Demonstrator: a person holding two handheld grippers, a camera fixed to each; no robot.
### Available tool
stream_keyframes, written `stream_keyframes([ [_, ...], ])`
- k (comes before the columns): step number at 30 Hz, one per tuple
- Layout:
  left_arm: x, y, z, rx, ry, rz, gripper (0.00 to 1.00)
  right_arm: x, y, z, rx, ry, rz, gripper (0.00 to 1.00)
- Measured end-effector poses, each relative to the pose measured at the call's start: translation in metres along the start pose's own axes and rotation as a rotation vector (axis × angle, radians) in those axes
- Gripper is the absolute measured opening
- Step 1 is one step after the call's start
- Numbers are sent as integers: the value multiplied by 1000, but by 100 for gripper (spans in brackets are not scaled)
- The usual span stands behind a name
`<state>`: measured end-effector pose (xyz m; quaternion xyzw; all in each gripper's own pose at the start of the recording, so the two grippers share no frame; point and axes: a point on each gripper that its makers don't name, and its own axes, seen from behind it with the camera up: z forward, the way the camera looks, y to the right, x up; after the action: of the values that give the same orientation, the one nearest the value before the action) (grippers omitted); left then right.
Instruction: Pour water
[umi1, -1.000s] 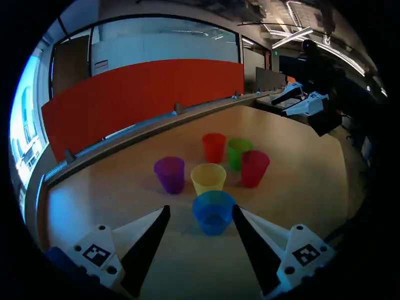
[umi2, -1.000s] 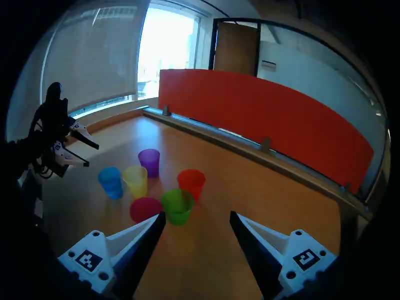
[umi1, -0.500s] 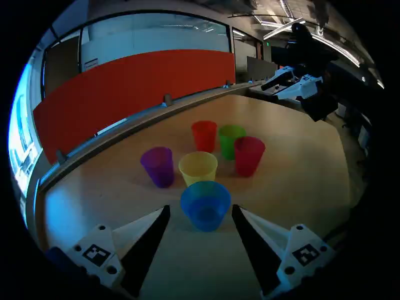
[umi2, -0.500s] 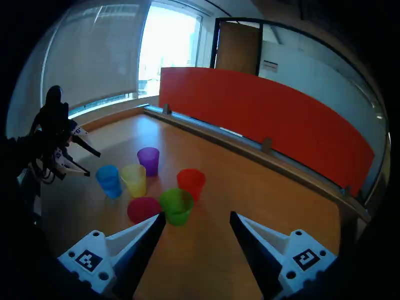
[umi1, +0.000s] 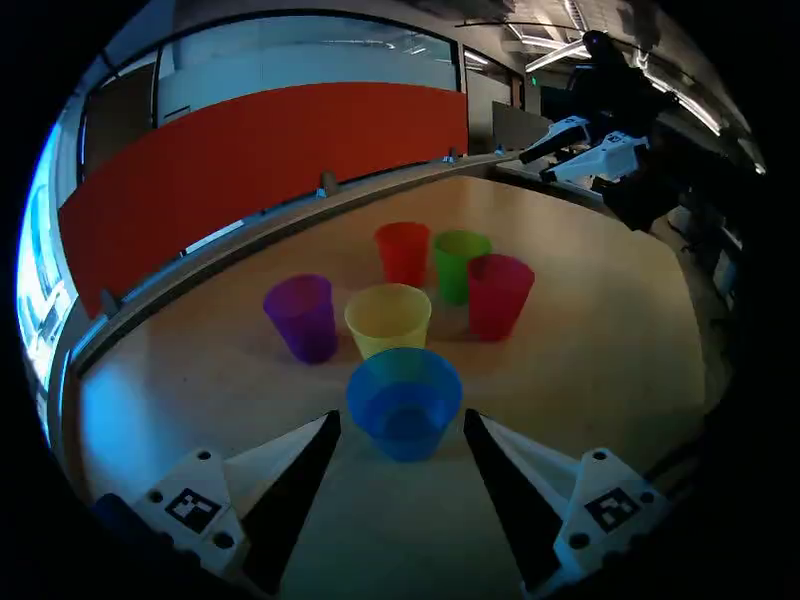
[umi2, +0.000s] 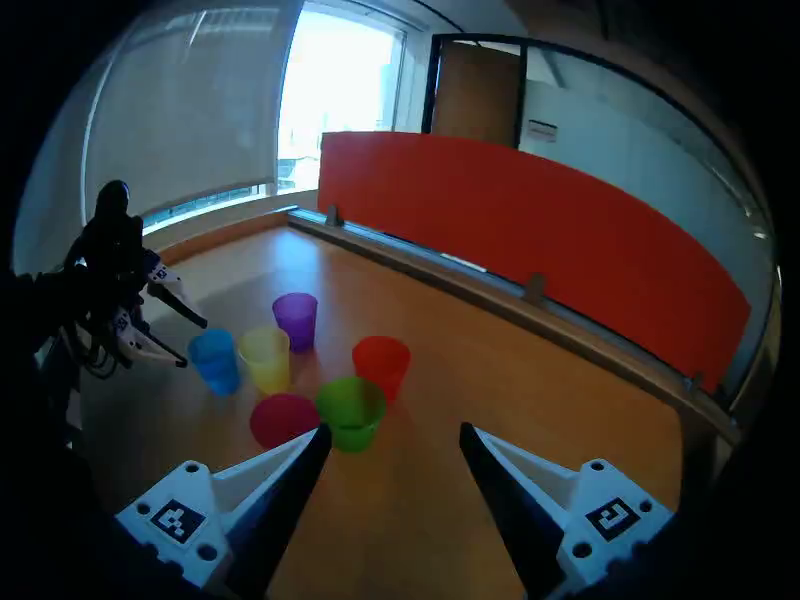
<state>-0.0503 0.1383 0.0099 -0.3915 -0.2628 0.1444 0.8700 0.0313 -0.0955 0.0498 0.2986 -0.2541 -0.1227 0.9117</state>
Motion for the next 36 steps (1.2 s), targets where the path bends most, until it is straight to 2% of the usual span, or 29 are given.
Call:
stream_keyframes([
  [22,1,1,30,-11,-12,23,92,-4,4,7,3,-10,1,100],
  [36,5,-1,39,-13,-11,32,92,-5,6,9,3,-10,2,100],
])
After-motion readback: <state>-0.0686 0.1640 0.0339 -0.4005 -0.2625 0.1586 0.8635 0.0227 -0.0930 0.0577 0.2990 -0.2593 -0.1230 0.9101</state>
